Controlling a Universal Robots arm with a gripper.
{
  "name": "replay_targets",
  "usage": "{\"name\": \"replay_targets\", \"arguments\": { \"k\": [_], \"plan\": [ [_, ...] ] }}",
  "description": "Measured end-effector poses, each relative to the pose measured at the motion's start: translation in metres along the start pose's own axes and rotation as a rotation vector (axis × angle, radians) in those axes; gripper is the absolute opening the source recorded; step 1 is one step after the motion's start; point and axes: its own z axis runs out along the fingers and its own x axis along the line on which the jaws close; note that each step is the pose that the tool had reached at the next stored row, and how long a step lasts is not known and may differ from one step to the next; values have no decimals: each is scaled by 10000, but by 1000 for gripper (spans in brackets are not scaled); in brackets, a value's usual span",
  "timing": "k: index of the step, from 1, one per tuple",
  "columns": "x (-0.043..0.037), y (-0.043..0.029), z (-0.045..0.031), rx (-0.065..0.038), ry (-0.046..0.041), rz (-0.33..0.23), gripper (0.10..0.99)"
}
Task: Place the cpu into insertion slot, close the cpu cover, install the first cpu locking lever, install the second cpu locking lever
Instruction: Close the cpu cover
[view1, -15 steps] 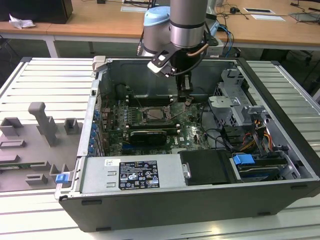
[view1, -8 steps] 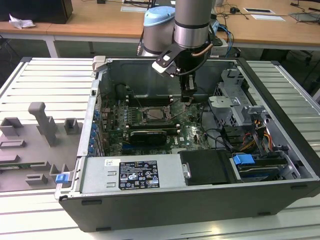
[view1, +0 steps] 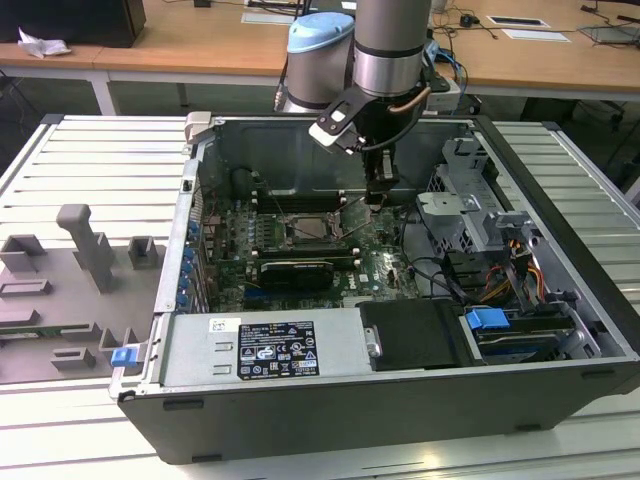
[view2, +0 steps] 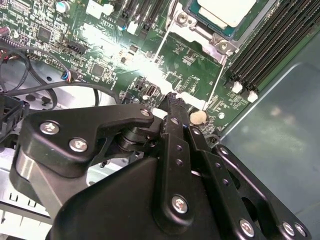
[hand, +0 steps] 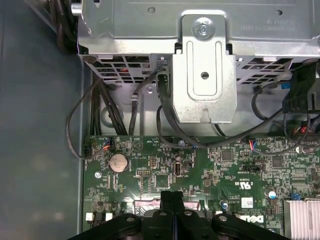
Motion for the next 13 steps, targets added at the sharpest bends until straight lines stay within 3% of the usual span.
{"name": "replay_targets", "arguments": {
  "k": [10,13],
  "plan": [
    [0,86,8,-1,3,-25,106],
    [1,154,14,-1,3,-41,106]
  ]
}}
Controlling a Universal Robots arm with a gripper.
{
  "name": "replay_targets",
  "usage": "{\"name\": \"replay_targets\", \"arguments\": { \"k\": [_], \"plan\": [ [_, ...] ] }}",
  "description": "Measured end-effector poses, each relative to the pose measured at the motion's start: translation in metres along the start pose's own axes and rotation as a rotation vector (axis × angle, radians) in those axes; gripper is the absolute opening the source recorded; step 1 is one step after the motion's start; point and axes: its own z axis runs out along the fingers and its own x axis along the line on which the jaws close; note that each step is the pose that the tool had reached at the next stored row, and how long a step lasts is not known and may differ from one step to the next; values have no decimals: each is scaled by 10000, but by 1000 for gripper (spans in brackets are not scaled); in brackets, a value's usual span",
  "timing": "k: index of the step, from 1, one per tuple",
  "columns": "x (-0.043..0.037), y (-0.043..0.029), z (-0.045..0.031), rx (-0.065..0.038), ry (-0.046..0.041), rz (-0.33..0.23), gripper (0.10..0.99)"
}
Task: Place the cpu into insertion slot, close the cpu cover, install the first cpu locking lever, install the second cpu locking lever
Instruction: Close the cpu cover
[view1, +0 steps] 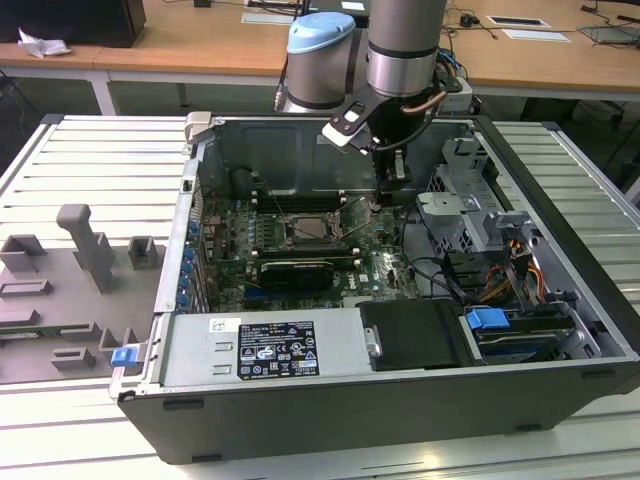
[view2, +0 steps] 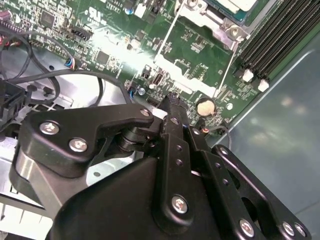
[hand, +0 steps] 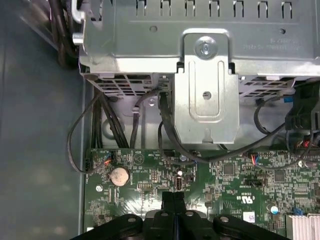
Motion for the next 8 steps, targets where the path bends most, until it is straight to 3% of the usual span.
{"name": "replay_targets", "arguments": {
  "k": [8],
  "plan": [
    [20,8,151,16,3,-40,106]
  ]
}}
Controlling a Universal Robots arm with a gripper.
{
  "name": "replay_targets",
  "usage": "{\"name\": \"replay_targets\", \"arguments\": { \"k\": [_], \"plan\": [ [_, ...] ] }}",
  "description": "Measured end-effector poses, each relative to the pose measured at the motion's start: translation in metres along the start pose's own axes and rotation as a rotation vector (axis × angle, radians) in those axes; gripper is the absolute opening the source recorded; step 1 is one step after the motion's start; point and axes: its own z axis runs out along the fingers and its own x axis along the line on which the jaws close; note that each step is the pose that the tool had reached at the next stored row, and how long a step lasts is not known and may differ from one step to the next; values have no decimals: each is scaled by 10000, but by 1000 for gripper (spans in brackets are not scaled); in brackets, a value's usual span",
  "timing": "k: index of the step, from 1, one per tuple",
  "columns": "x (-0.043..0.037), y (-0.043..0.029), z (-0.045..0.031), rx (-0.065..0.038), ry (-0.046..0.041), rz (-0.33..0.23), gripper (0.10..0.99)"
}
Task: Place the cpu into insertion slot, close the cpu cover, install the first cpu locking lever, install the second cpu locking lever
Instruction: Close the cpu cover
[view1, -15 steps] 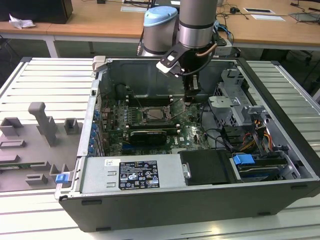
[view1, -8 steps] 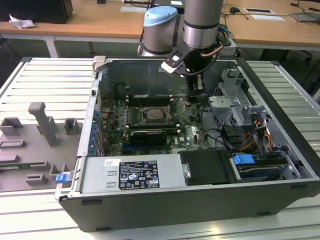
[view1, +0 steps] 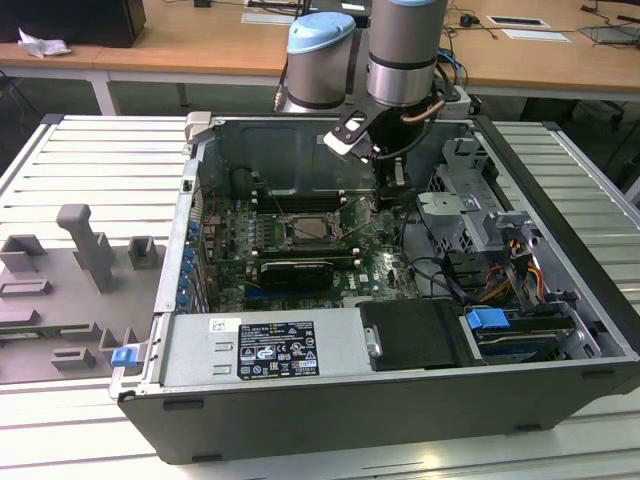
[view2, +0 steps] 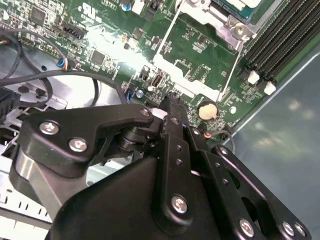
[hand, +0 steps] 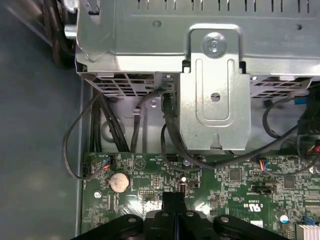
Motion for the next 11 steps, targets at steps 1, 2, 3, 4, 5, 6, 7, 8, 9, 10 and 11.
{"name": "replay_targets", "arguments": {
  "k": [1,2,3,4,5,6,7,8,9,10,11],
  "plan": [
    [0,-5,37,1,-1,1,106],
    [1,-11,52,2,1,0,106],
    [1,-18,52,5,-1,-1,106],
    [1,-29,51,6,-3,-1,106],
    [1,-54,50,8,-1,-1,106],
    [1,-64,49,8,0,0,106],
    [1,-70,48,7,1,0,106],
    [2,-73,36,16,1,-1,106],
    [2,-73,26,30,0,-2,106],
    [3,-75,16,50,0,-2,106],
    [3,-77,10,70,1,-2,106]
  ]
}}
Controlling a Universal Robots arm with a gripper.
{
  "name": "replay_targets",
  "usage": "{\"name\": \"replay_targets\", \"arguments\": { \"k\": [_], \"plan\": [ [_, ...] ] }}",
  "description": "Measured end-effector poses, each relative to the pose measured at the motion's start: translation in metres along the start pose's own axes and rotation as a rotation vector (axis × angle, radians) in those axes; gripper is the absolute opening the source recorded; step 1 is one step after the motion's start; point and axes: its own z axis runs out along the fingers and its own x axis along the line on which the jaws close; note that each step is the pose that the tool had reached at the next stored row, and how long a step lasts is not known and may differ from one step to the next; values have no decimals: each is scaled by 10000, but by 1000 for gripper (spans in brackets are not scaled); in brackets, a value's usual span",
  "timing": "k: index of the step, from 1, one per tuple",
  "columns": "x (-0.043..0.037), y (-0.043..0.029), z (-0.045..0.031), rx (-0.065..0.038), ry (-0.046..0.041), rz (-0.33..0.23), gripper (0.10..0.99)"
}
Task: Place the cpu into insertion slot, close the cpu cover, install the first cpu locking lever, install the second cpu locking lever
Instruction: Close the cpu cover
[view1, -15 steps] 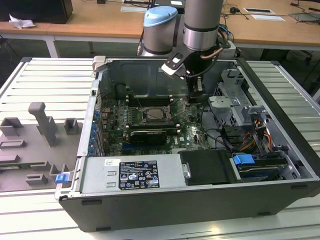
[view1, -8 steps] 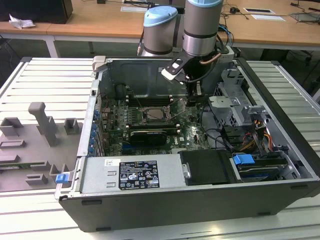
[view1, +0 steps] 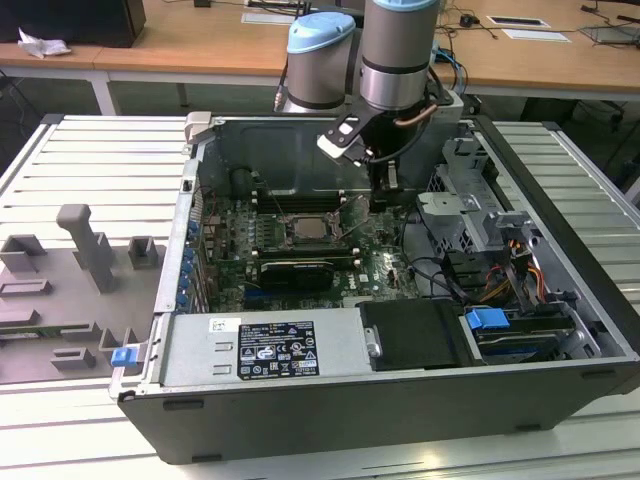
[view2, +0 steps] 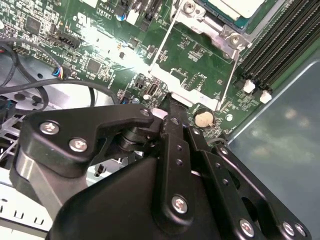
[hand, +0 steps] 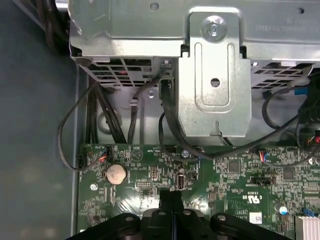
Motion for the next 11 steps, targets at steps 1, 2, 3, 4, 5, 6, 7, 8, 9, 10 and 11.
{"name": "replay_targets", "arguments": {
  "k": [1,2,3,4,5,6,7,8,9,10,11],
  "plan": [
    [1,-5,-2,17,0,2,106],
    [1,-12,-3,23,1,1,106],
    [2,-25,-4,22,0,-1,106],
    [2,-58,-5,23,0,1,106],
    [2,-82,-6,23,2,-28,106],
    [2,-88,-6,23,3,-33,106],
    [2,-102,-6,23,3,-34,106],
    [3,-121,-8,23,3,-34,106],
    [3,-127,-8,24,3,-33,106],
    [3,-133,-8,22,3,-33,106],
    [3,-138,-9,23,3,-33,106]
  ]
}}
